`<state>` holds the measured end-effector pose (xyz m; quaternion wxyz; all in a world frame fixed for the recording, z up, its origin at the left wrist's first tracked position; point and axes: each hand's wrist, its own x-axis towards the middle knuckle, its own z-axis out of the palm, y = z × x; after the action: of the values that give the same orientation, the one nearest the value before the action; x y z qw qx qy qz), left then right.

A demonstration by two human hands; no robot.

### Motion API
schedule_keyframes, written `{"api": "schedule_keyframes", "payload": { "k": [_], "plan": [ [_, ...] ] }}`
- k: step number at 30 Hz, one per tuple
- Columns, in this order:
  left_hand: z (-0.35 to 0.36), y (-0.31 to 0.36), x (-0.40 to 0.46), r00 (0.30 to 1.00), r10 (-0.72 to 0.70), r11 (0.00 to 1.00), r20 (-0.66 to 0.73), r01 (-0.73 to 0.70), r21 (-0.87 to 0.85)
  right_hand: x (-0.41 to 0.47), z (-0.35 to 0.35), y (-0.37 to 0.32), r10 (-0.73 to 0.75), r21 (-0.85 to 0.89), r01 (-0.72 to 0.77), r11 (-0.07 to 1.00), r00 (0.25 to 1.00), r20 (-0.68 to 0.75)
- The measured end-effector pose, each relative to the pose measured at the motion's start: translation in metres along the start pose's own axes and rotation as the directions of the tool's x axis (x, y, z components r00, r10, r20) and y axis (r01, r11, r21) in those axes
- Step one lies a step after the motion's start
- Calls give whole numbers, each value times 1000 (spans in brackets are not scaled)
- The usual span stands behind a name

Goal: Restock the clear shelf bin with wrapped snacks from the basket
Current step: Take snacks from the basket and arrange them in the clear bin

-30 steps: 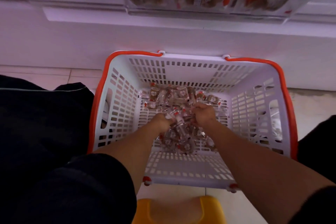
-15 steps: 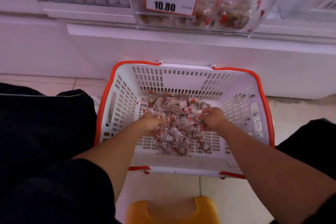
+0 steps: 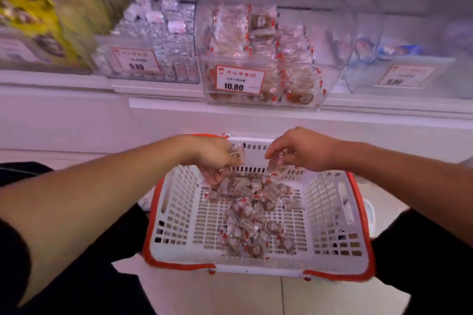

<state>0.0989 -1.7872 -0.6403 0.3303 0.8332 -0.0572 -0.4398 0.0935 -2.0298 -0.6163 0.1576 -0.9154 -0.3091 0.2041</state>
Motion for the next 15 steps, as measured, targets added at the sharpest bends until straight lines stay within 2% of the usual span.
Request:
{"api": "schedule_keyframes", "payload": {
  "k": [2, 4, 5, 7, 9, 10, 12, 15],
  "plan": [
    [-20, 19, -26, 999, 40, 999, 7, -40, -9, -10, -31, -21, -78, 56, 78, 995, 997, -7],
    [-31, 35, -49, 996, 86, 989, 18, -83, -121, -21, -58, -39, -65, 287, 77, 955, 997, -51],
    [-34, 42, -59, 993, 120, 970, 5, -117, -213, -27, -69, -47, -41, 461, 68, 885, 997, -68],
    [-35, 55, -73, 980, 192, 894, -52, -196, -402, -39, -83, -58, -12, 741, 93, 665, 993, -114],
    [-34, 67, -79, 967, 239, 806, -88, -248, -537, -45, -89, -64, 33, 835, 178, 521, 973, -229],
    [-33, 73, -80, 961, 263, 781, -84, -263, -566, -45, -90, -66, 59, 840, 227, 494, 955, -292],
    [-32, 85, -80, 943, 327, 758, -60, -299, -580, -40, -89, -69, 77, 807, 305, 506, 916, -394],
    [-35, 99, -83, 926, 377, 757, 7, -303, -579, -35, -90, -72, 48, 623, 359, 695, 842, -538]
  ]
}}
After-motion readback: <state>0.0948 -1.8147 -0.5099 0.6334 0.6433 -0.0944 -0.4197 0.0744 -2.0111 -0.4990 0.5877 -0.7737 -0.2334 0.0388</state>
